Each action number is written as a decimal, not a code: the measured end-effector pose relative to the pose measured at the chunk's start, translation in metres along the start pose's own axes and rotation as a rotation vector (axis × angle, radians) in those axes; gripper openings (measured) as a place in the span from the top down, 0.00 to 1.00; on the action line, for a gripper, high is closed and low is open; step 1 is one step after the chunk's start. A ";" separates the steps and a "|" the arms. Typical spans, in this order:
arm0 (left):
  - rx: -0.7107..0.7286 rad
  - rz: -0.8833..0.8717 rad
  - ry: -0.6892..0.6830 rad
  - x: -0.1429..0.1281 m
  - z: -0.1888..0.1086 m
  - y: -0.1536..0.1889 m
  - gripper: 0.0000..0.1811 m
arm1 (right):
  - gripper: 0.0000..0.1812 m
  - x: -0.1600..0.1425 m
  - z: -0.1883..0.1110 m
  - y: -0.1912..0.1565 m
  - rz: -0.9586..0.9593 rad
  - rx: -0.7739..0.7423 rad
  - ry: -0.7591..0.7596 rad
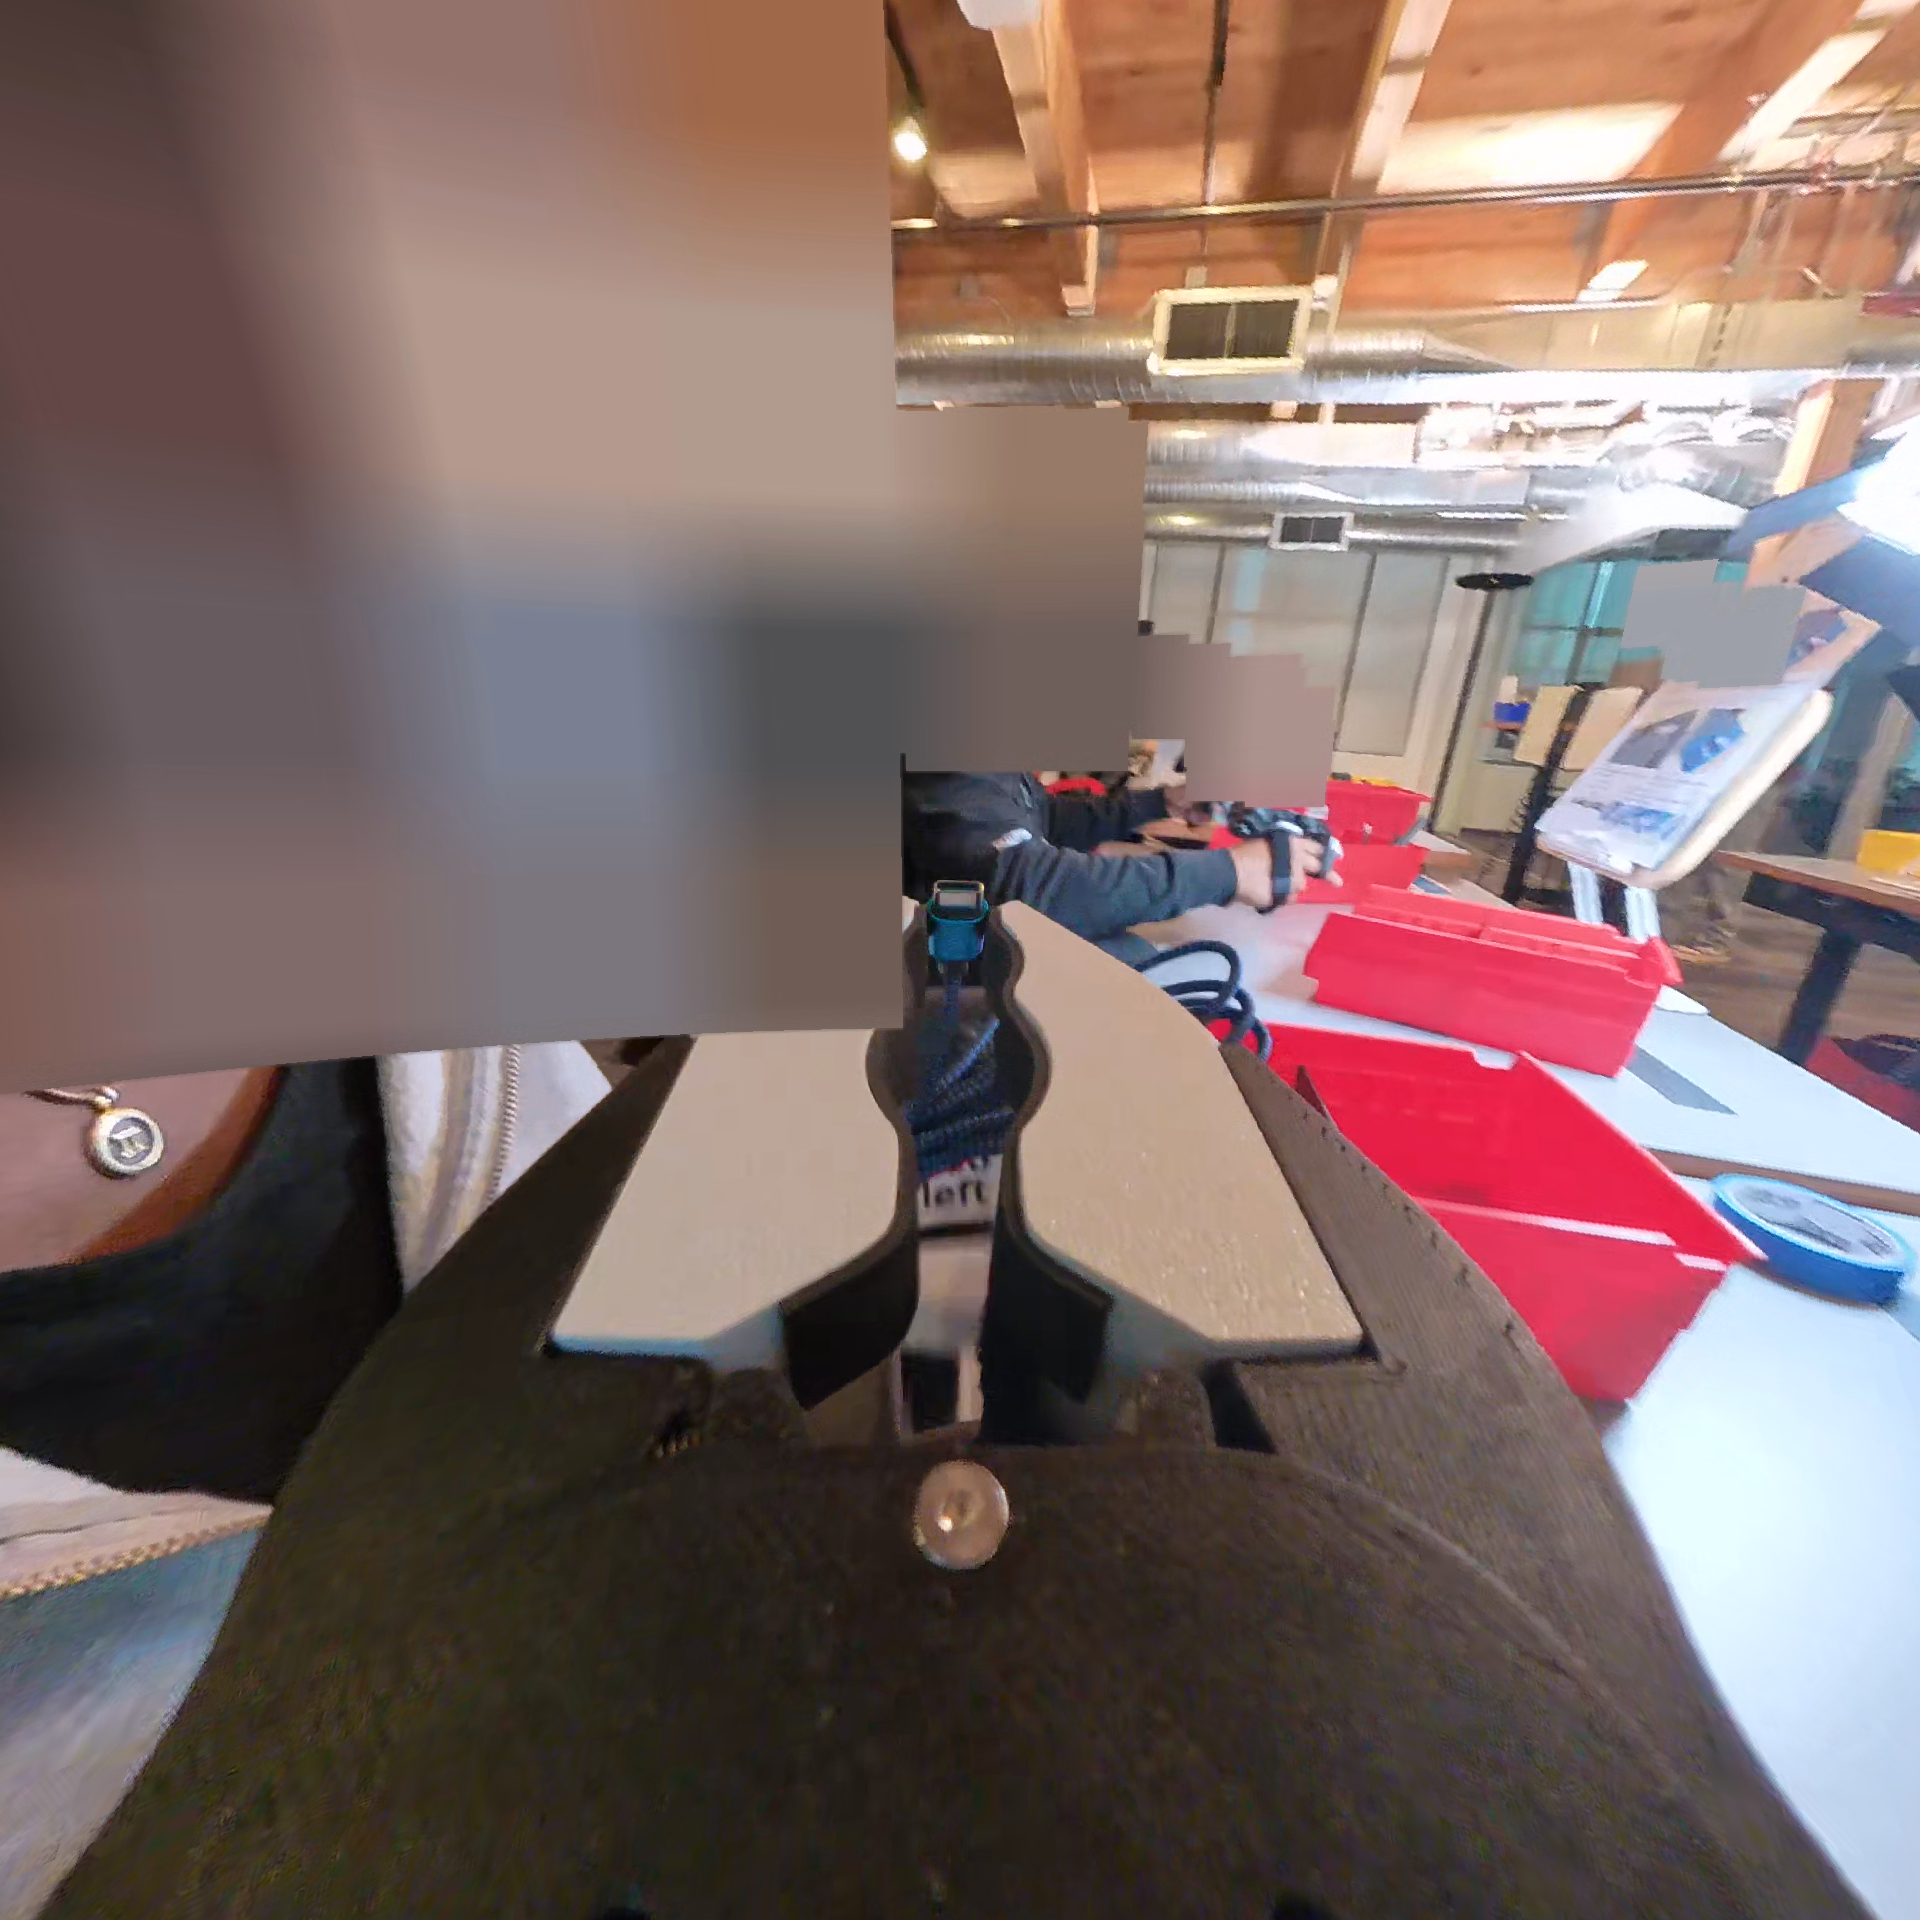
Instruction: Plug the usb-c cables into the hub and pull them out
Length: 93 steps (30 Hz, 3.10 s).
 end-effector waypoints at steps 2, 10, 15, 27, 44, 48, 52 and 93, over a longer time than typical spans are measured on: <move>-0.039 -0.019 0.031 0.010 -0.006 0.002 0.82 | 0.95 -0.003 -0.012 -0.002 -0.004 -0.045 -0.014; -0.114 -0.124 0.008 0.009 -0.017 0.016 0.81 | 0.95 -0.037 -0.036 -0.009 0.074 -0.118 0.001; -0.143 -0.188 0.005 0.012 -0.022 0.021 0.69 | 0.95 -0.047 -0.037 -0.010 0.088 -0.131 0.022; -0.160 -0.208 -0.046 0.012 -0.035 0.020 0.95 | 0.95 -0.057 -0.033 -0.014 0.109 -0.118 -0.053; -0.172 -0.234 -0.126 0.001 -0.039 0.019 0.94 | 0.91 -0.061 -0.045 -0.020 0.007 -0.115 -0.265; -0.181 -0.233 -0.138 -0.002 -0.039 0.020 0.94 | 0.95 -0.061 -0.044 -0.021 -0.021 -0.102 -0.278; -0.181 -0.216 -0.171 -0.004 -0.039 0.021 0.94 | 0.95 -0.064 -0.046 -0.021 0.003 -0.087 -0.289; -0.111 -0.156 -0.241 -0.016 -0.054 0.009 0.95 | 0.79 -0.170 -0.233 -0.019 1.149 -0.529 -0.782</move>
Point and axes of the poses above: each gripper's, where its closed fingertips meet, z out along the fingers, x out of its top, y = z × x across the jaws, the point moved 4 cm from there along -z, back along the fingers, and after that the axes turned 11 degrees about -z, right-handed, at the moved point
